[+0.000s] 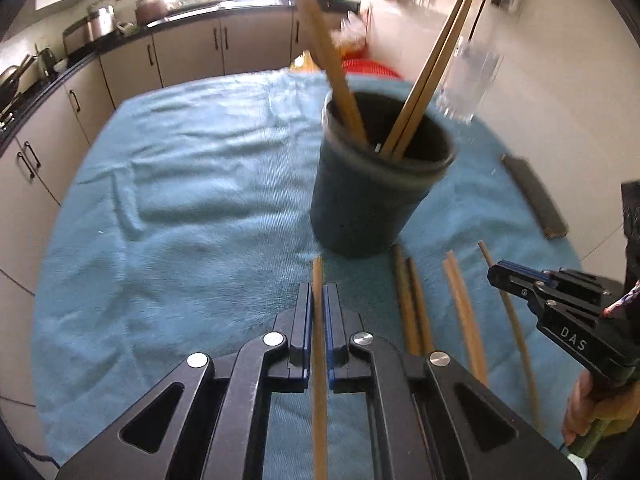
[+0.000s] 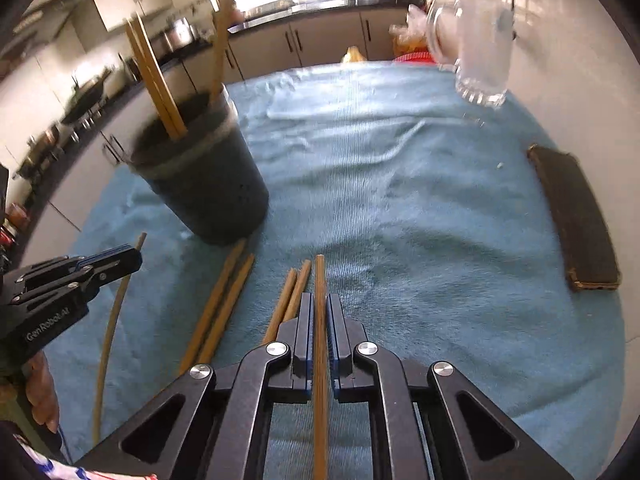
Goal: Organize utensils
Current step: 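Lift both held chopsticks and carry them over the holder cup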
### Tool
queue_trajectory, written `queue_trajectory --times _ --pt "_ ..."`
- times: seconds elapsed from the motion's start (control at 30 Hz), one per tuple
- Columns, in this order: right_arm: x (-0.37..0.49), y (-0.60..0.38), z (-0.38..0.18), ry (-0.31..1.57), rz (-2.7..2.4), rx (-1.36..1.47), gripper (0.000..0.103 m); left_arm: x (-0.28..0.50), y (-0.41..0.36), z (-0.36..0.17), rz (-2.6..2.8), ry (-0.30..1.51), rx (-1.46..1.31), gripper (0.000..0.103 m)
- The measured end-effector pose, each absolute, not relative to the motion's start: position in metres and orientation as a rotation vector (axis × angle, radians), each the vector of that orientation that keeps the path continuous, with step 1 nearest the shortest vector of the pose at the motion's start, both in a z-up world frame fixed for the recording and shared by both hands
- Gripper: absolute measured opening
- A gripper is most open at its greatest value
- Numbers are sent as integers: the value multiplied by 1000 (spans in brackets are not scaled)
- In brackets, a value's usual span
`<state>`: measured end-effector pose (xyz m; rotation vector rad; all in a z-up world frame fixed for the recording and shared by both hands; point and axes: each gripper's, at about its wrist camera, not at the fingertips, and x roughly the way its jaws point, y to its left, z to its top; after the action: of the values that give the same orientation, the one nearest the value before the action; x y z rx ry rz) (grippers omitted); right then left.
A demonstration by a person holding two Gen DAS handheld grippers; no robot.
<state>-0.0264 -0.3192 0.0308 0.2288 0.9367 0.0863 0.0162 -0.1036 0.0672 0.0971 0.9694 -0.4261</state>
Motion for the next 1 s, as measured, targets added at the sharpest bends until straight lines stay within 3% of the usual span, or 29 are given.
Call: queue_trajectory --times 0.43,1.0 --pt "-109 -316 108 688 87 208 6 -59 -83 137 -457 797 1 5" --pt "-168 -324 149 567 85 207 6 -132 -73 184 -447 630 13 5"
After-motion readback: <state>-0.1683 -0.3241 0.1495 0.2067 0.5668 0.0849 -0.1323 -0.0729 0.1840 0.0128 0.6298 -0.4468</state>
